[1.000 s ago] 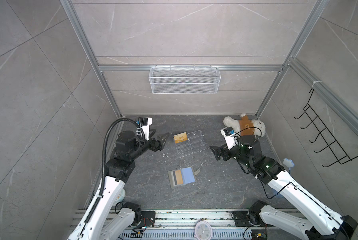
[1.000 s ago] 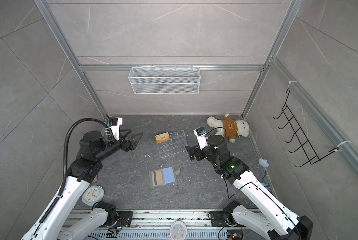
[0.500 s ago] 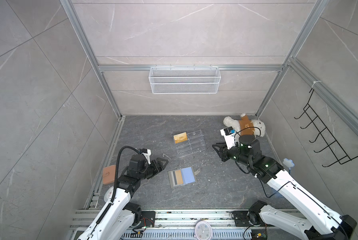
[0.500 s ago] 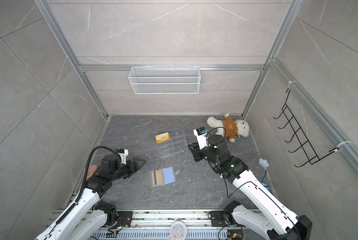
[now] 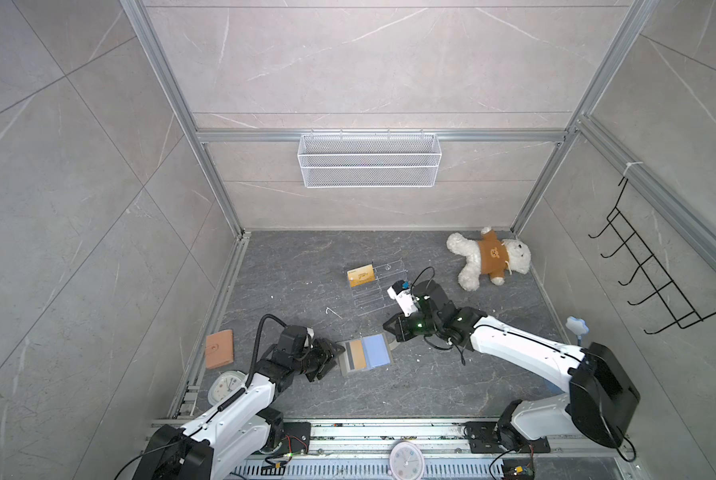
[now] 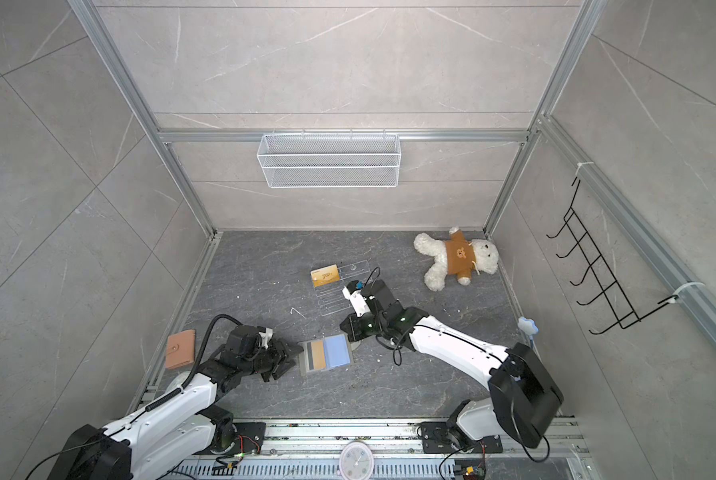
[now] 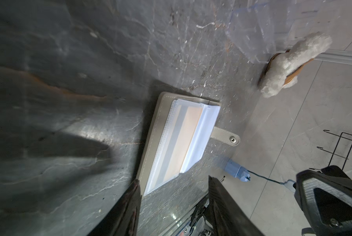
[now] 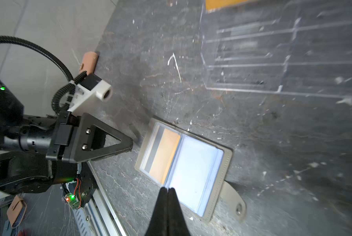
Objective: Take the credit cards out of the card holder
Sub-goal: Pick up the card holder from the center of the table.
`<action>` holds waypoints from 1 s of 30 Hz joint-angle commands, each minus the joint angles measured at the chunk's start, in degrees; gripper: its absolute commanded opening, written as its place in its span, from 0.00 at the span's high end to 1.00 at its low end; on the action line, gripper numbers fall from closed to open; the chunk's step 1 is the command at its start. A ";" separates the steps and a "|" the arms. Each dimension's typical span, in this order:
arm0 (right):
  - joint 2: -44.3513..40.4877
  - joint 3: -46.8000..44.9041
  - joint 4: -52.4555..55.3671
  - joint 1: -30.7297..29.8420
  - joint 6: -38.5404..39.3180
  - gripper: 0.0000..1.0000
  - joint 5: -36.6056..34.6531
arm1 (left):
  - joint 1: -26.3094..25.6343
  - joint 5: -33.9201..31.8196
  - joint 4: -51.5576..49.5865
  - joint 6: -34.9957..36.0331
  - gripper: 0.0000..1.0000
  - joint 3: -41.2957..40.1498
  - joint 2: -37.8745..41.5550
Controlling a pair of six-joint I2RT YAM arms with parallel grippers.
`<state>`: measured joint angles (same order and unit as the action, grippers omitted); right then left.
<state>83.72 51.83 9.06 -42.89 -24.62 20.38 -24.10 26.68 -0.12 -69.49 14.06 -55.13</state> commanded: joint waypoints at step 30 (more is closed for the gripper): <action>15.60 -8.67 -11.06 -2.54 -6.31 1.00 -4.33 | -6.05 -2.08 27.63 -4.25 0.77 -3.84 -9.33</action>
<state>97.47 44.86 -2.57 -45.10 -30.11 17.32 -29.58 24.25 23.00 -74.56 8.29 -64.23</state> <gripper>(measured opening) 0.050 0.251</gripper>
